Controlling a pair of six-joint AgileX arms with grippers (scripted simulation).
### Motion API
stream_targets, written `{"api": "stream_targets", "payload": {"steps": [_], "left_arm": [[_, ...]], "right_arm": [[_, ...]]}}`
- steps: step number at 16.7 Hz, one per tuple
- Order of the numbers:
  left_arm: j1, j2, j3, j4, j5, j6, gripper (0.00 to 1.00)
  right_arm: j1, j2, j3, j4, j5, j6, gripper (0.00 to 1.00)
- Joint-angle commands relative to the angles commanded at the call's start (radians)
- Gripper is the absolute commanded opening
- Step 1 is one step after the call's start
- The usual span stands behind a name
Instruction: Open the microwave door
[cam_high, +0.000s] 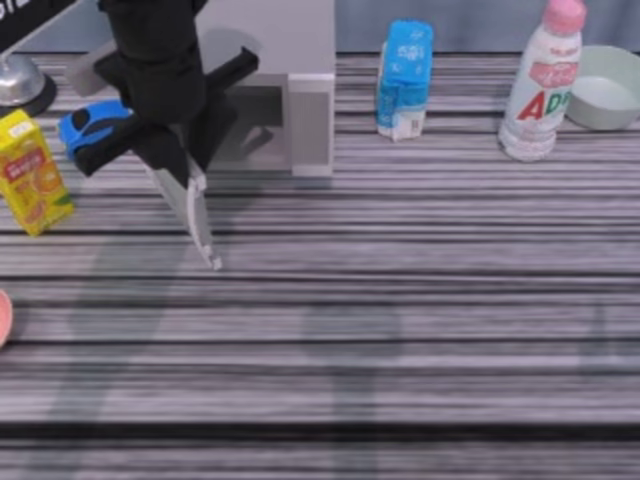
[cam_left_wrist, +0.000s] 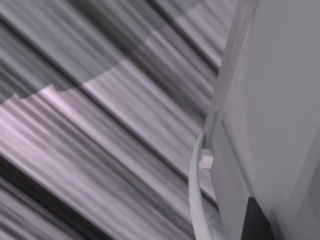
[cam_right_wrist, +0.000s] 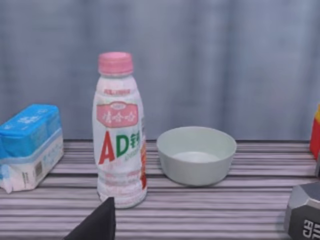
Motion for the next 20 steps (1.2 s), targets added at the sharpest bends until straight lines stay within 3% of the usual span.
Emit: {"api": "stream_targets", "payload": {"steps": [16,20], "left_arm": [[-0.004,-0.005,-0.002,0.003,0.001,0.003,0.00],[0.014,-0.041,-0.057,0.022,-0.001,0.101,0.00]], "right_arm": [[0.000,0.000,0.000,0.000,0.000,0.000,1.00],[0.000,0.000,0.000,0.000,0.000,0.000,1.00]]}}
